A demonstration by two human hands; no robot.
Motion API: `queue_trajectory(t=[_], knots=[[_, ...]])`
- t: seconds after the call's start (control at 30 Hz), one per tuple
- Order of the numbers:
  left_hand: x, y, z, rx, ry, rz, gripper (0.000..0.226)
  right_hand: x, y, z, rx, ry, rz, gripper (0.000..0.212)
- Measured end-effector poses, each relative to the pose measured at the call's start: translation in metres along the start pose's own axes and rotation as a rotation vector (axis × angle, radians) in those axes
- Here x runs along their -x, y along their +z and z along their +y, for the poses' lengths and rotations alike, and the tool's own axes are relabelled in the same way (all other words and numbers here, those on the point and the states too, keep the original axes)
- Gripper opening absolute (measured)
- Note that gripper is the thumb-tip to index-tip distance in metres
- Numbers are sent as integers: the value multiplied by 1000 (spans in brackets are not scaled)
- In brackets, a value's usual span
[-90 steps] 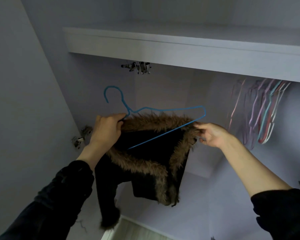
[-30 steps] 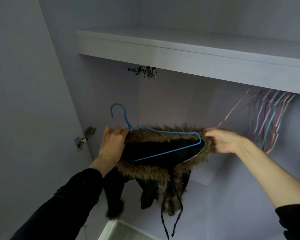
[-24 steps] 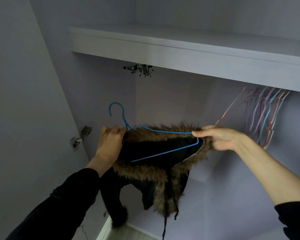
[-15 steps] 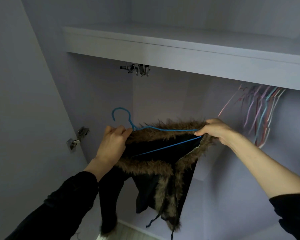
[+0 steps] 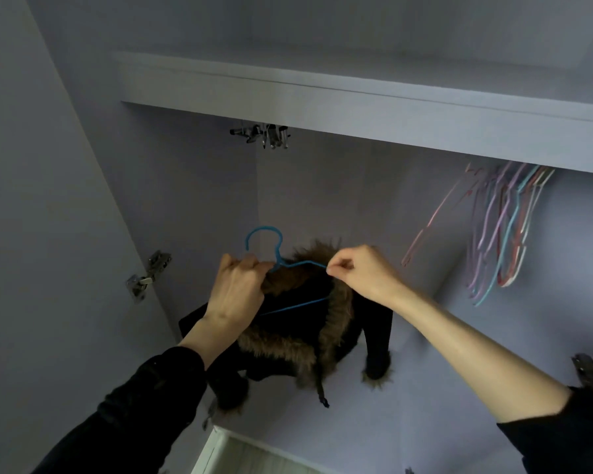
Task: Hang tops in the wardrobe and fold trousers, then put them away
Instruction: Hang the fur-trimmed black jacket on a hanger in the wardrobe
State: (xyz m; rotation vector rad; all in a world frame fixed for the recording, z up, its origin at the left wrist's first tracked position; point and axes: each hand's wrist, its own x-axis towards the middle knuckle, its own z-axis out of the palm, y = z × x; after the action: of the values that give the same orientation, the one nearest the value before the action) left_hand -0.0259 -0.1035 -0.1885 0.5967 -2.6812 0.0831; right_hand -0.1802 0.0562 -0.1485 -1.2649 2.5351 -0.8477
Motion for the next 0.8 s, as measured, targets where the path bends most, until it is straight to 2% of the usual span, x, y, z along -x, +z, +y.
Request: queue_trajectory(t=[0.1,0.2,0.33,0.4,0.53,0.63,0.7,0.73,0.8], knots=[[2,-4,2,7,-8,10,51,5,11,11,291,-273,101,34],[5,-4,2,-7,-20,15,51,21,34,18,391,-392,29,44],[16,0,0,-26,-47,-22,49,31,58,19,340,-492,231,39],[22,-2,3,-30,-34,31,48,27,64,15,343,-507,296,34],[26,-7,1,-20,23,164,47,19,70,7,262,-468,343,7],[30,-2,-7,60,43,276,29,17,72,4,212,-427,382,8],[35,4,-14,100,-50,286,22,17,71,2,193,-411,400,6],[37,8,-18,93,-151,248,28,15,69,2,193,-403,416,6],[42,14,-27,71,-362,83,37,13,66,4,186,-377,447,5]])
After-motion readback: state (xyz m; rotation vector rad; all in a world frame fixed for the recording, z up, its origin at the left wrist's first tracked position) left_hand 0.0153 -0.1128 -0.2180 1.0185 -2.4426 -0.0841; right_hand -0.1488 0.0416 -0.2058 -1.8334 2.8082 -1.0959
